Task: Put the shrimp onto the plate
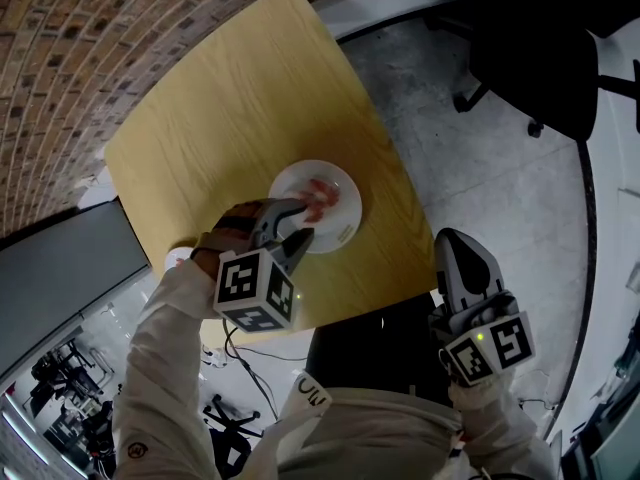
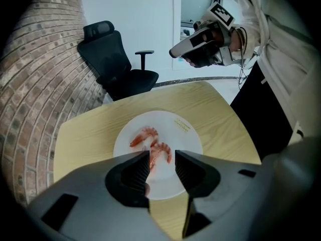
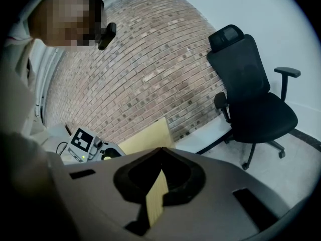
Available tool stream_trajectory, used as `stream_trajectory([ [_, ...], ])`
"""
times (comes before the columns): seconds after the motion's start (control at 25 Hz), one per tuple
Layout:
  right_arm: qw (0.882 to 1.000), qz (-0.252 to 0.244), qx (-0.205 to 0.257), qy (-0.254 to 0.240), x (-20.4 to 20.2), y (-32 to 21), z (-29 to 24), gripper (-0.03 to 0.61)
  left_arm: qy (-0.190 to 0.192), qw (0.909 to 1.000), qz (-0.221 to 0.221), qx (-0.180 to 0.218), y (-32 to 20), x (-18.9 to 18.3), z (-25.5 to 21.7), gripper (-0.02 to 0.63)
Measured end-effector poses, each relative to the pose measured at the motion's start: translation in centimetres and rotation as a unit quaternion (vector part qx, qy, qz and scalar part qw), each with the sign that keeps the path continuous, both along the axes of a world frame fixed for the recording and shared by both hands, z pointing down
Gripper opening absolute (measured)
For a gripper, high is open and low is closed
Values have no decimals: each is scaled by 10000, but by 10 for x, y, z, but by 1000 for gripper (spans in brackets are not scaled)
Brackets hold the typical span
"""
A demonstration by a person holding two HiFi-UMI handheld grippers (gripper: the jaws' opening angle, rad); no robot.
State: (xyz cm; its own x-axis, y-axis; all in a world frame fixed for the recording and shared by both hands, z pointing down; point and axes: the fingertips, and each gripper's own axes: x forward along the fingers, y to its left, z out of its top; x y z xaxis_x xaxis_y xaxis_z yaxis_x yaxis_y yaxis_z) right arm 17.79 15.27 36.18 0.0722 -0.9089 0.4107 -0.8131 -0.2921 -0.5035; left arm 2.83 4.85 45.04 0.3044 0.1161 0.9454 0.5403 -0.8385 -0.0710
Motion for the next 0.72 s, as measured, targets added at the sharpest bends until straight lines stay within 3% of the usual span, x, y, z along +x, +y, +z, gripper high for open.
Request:
stream_trajectory([
  [0.32, 9996, -268, 32, 92, -13, -8, -9, 25, 84, 9990, -418, 96, -7, -20, -15, 160],
  [0.72, 9949, -1000, 125, 71, -78, -45, -18, 25, -87, 9908, -1291, 396, -36, -115, -23, 160],
])
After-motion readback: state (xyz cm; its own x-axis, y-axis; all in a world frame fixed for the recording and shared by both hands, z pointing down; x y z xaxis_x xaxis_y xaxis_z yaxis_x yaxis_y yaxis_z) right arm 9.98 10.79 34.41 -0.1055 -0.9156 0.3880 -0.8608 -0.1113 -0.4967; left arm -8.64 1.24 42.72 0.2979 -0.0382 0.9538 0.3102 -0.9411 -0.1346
